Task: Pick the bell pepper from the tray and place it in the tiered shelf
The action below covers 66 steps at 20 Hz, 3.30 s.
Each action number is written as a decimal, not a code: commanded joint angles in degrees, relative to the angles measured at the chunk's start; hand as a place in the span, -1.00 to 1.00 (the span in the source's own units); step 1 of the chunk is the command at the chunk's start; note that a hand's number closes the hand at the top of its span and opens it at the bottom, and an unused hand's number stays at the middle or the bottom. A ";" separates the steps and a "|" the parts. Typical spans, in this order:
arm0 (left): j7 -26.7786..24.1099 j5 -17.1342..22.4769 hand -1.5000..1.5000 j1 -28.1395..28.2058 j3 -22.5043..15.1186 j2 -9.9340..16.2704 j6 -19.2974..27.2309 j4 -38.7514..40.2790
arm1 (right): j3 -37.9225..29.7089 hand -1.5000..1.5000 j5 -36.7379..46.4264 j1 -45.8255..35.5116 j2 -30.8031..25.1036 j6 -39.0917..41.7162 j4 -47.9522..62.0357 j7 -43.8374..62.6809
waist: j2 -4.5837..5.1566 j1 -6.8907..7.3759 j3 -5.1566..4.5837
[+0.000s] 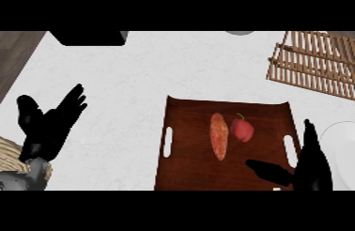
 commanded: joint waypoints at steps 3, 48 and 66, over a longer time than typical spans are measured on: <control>-3.21 1.01 0.00 4.38 -0.55 -4.29 0.51 6.52 | 0.89 -1.00 8.79 -5.60 7.02 4.54 3.88 11.89 | 0.82 -0.61 -2.42; -6.03 3.18 0.00 4.98 -0.41 -3.77 -0.72 7.83 | -6.49 1.00 10.86 -21.48 14.97 4.60 36.43 -2.53 | 0.82 0.11 -2.07; -3.39 3.38 0.00 5.01 1.04 -2.24 1.99 7.31 | -2.39 1.00 -9.08 -22.39 1.02 22.23 13.23 -29.10 | -0.26 -3.83 -2.12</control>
